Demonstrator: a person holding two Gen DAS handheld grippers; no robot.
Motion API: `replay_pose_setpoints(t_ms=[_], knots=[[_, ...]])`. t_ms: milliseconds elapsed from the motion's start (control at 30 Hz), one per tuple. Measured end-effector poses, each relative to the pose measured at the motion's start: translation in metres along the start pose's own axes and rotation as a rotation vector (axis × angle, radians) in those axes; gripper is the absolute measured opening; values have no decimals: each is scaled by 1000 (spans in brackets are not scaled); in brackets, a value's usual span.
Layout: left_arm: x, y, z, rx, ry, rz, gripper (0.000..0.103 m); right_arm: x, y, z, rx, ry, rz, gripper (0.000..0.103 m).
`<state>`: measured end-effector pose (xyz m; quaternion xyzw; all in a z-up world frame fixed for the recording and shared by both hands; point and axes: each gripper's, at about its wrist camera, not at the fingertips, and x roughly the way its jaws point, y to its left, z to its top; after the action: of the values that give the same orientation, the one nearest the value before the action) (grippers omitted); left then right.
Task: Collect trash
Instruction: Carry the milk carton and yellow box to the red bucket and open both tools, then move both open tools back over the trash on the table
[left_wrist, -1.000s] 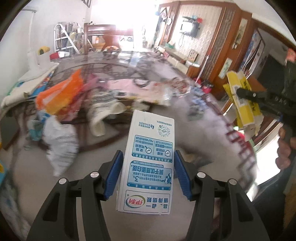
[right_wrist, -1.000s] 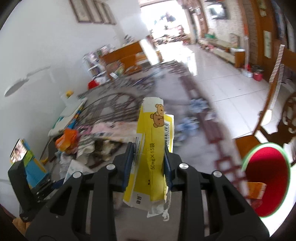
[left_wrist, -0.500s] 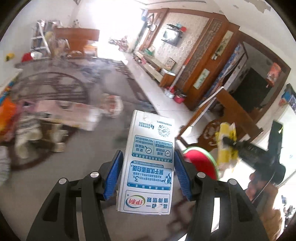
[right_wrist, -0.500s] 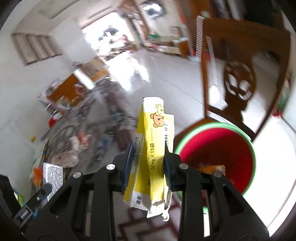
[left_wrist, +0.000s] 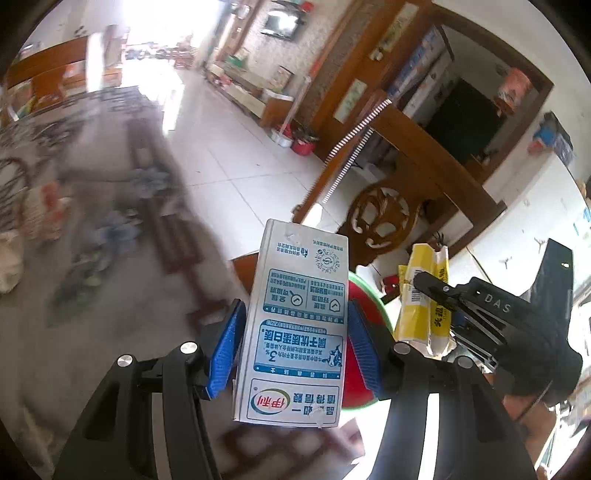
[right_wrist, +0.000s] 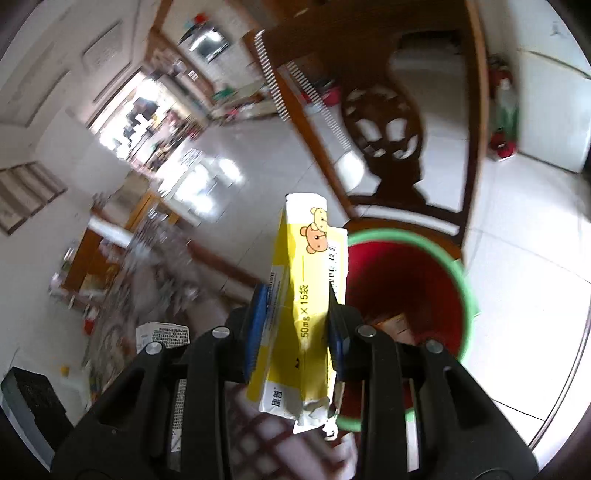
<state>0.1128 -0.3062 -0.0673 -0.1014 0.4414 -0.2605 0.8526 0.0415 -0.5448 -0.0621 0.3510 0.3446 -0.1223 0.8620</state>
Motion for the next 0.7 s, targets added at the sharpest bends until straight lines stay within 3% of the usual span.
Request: replay_pose_setpoints(t_ms=[133, 200, 233, 267, 400, 700], knots=[[17, -18, 7, 37, 35, -40, 55, 2, -14, 5, 57, -17, -49, 31], [22, -22, 8, 49, 47, -39, 60, 3, -19, 6, 81, -22, -68, 34], [23, -25, 7, 52, 46, -32, 70, 3, -20, 7, 94, -29, -72, 41], [23, -26, 6, 54, 37, -35, 72, 2, -20, 6, 99, -36, -75, 48], [16, -30, -1, 87, 17, -23, 73, -3, -18, 7, 80, -63, -95, 57], [-16, -15, -2, 59, -53, 1, 73, 1, 0, 3, 27, -63, -92, 62]])
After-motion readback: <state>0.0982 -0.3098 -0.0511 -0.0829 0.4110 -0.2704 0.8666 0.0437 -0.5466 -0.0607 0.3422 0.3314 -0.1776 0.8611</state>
